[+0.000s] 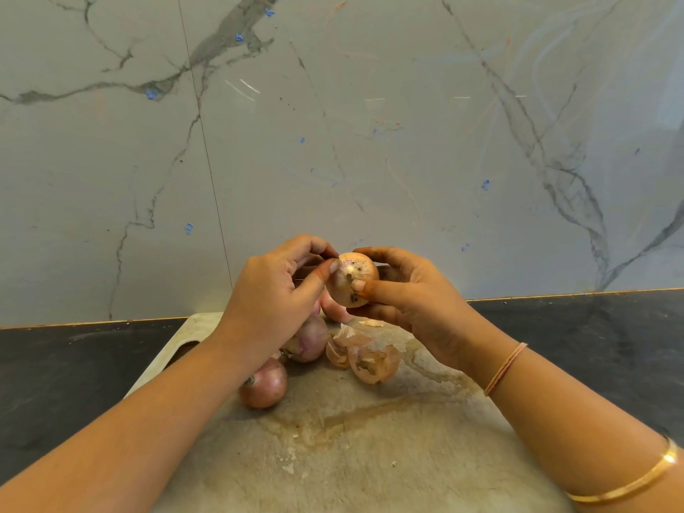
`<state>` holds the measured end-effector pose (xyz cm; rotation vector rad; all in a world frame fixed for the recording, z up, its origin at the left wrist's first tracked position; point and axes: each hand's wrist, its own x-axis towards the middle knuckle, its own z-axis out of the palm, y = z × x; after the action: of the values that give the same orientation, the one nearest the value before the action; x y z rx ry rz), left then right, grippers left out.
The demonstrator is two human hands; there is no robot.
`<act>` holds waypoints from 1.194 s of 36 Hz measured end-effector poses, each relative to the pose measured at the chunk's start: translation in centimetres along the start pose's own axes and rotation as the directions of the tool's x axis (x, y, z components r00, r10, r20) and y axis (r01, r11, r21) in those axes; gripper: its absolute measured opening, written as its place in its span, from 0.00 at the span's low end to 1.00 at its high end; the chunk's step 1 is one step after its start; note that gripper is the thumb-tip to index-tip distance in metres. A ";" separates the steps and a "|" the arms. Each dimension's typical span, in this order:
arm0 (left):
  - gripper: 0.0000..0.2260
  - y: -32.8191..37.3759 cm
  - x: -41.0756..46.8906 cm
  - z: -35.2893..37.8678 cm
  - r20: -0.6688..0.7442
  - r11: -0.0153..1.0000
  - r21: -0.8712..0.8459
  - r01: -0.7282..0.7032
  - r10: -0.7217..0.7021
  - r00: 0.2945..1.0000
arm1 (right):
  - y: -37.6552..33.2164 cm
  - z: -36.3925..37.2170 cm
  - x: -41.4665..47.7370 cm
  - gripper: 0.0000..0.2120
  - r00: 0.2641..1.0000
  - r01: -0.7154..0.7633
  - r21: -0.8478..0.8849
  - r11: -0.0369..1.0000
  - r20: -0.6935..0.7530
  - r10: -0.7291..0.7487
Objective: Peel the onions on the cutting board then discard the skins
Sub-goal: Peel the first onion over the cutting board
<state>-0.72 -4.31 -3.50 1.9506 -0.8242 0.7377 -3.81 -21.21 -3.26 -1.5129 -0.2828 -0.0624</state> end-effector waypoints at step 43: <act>0.10 0.2 -0.1 0.0 0.209 0.999 0.040 0.026 -0.034 0.977 | -0.1 -0.3 0.1 0.10 0.993 0.008 0.165 0.986 -0.118 0.012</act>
<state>-0.90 -4.38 -3.53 2.0948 -0.9099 0.5388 -3.68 -21.52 -3.12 -1.3391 -0.1866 -0.1239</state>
